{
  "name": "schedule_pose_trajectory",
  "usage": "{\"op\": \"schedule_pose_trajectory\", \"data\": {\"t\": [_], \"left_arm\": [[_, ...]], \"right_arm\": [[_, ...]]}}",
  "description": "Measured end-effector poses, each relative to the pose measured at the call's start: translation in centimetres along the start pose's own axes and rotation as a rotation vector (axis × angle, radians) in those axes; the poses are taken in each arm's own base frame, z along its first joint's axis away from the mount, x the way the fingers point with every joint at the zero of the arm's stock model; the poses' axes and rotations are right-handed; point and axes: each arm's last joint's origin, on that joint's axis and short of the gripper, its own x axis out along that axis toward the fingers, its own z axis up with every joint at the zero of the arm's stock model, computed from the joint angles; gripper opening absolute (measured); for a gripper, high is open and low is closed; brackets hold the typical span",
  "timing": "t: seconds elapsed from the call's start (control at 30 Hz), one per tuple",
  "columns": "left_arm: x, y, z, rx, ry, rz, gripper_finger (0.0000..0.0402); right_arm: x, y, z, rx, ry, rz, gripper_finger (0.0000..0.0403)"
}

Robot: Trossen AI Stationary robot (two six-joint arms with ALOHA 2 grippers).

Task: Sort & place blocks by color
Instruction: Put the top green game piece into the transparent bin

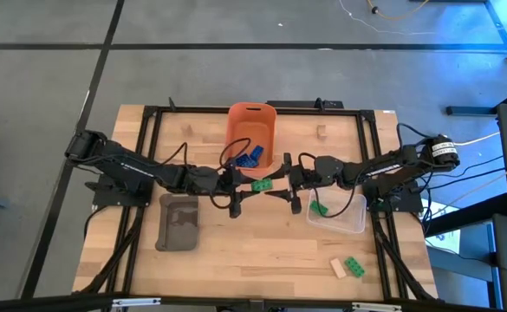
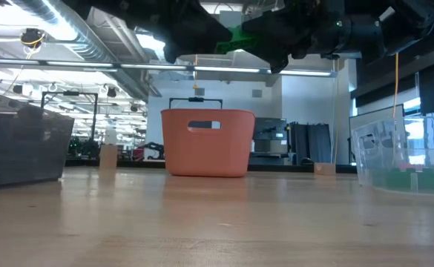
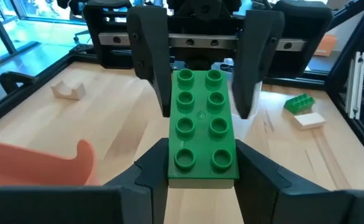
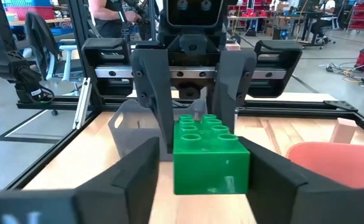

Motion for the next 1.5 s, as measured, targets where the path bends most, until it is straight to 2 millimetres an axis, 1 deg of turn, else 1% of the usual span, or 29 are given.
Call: {"op": "schedule_pose_trajectory", "data": {"t": [0.2, 0.27, 0.43, 0.53, 0.6, 0.7, 0.77, 0.9, 1.0, 1.1, 1.23, 1.37, 1.5], "left_arm": [[0.0, 0.0, 0.0, 0.006, 0.001, -0.004, 0.013], [0.0, 0.0, 0.0, 0.008, 0.006, -0.008, 0.0143], [-0.3, 0.0, -0.2, 0.042, 0.042, -0.004, 0.0194], [-1.4, 0.1, 0.5, 0.046, 0.05, -0.003, 0.0204], [-2.4, 0.4, 0.8, 0.058, 0.08, 0.012, 0.0206], [-4.2, 0.8, 0.9, 0.069, 0.061, 0.049, 0.0207], [-5.8, 1.1, 0.3, 0.084, 0.042, 0.09, 0.0208], [-9.2, 2.4, -0.6, 0.055, -0.049, 0.159, 0.0209], [-11.5, 3.4, -1.4, 0.038, -0.143, 0.132, 0.0209], [-13.2, 4.1, -2.4, 0.054, -0.227, 0.079, 0.0209], [-14.5, 4.7, -3.7, 0.079, -0.295, 0.054, 0.021], [-14.9, 4.9, -4.0, 0.072, -0.332, 0.054, 0.021], [-14.9, 4.9, -3.9, 0.068, -0.344, 0.053, 0.021]], "right_arm": [[0.0, 0.0, 0.0, 0.0, -0.003, -0.003, 0.0138], [0.0, 0.0, 0.0, -0.001, -0.002, -0.003, 0.0139], [-0.1, -0.1, 0.1, -0.027, 0.002, 0.001, 0.0139], [-0.3, -0.1, 0.2, -0.048, 0.016, -0.004, 0.0139], [-0.6, -0.1, 0.5, -0.056, 0.028, -0.031, 0.0139], [-1.3, -0.2, 0.7, -0.074, 0.079, -0.08, 0.0139], [-1.9, 0.0, 0.8, -0.077, 0.115, -0.101, 0.0139], [-3.2, 0.3, 0.8, -0.099, 0.107, -0.114, 0.0139], [-4.4, 0.4, 0.7, -0.101, 0.09, -0.13, 0.0139], [-5.6, 0.5, 0.9, -0.095, 0.028, -0.133, 0.0139], [-6.6, 0.6, 1.3, -0.101, -0.032, -0.134, 0.0139], [-6.9, 0.6, 1.5, -0.104, -0.045, -0.134, 0.0139], [-6.7, 0.6, 1.1, -0.089, -0.012, -0.132, 0.0139]]}}
